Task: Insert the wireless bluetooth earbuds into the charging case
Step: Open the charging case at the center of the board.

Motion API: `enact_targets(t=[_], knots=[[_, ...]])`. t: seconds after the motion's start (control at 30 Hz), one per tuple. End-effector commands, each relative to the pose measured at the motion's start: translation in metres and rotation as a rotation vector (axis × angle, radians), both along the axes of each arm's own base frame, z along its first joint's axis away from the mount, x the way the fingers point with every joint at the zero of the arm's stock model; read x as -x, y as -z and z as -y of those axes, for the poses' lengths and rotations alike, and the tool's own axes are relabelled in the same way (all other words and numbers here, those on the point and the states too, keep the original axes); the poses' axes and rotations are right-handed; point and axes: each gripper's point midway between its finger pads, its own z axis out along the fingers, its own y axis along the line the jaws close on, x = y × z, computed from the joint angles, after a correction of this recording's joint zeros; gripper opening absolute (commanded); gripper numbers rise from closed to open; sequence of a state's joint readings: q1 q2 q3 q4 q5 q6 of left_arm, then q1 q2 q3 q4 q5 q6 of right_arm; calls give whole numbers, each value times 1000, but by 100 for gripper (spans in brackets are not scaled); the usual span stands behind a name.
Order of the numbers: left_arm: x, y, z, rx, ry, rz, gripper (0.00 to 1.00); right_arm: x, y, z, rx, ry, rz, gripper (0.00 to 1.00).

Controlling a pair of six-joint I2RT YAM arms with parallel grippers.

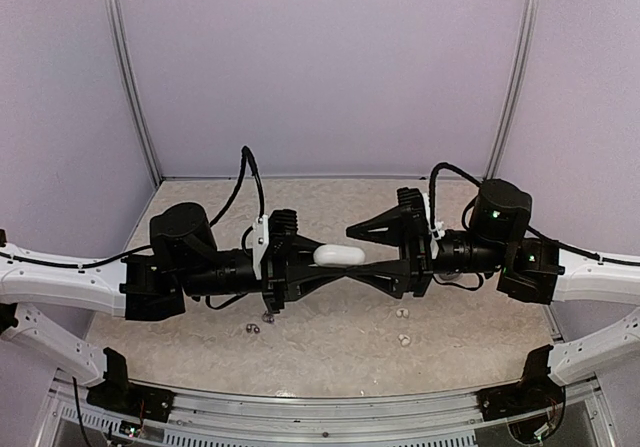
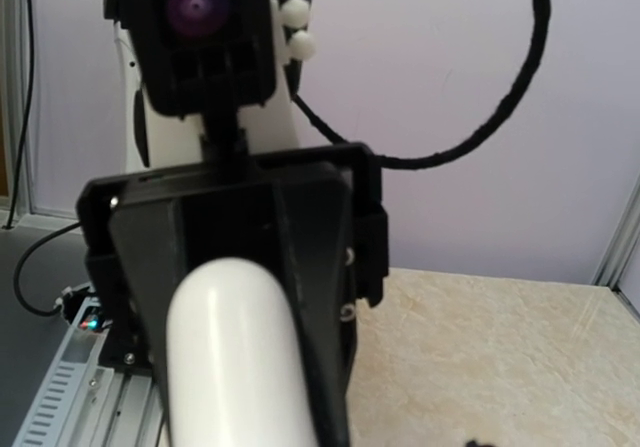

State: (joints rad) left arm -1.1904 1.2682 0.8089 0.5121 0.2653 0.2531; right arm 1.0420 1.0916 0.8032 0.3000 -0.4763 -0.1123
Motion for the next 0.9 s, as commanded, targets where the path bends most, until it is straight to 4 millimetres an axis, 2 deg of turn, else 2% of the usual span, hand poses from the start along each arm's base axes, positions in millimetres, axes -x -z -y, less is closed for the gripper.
enact_targets(t=[0.0, 0.43, 0.6, 0.87], knots=[[18, 20, 10, -71, 70, 4, 0, -6, -30, 2, -81, 29, 27, 61], [19, 18, 6, -50, 94, -20, 0, 8, -32, 6, -94, -36, 53, 61], [18, 11, 3, -31, 98, -25, 0, 7, -30, 6, -87, -33, 49, 61], [16, 16, 4, -43, 95, -28, 0, 8, -37, 9, -110, -25, 57, 60]])
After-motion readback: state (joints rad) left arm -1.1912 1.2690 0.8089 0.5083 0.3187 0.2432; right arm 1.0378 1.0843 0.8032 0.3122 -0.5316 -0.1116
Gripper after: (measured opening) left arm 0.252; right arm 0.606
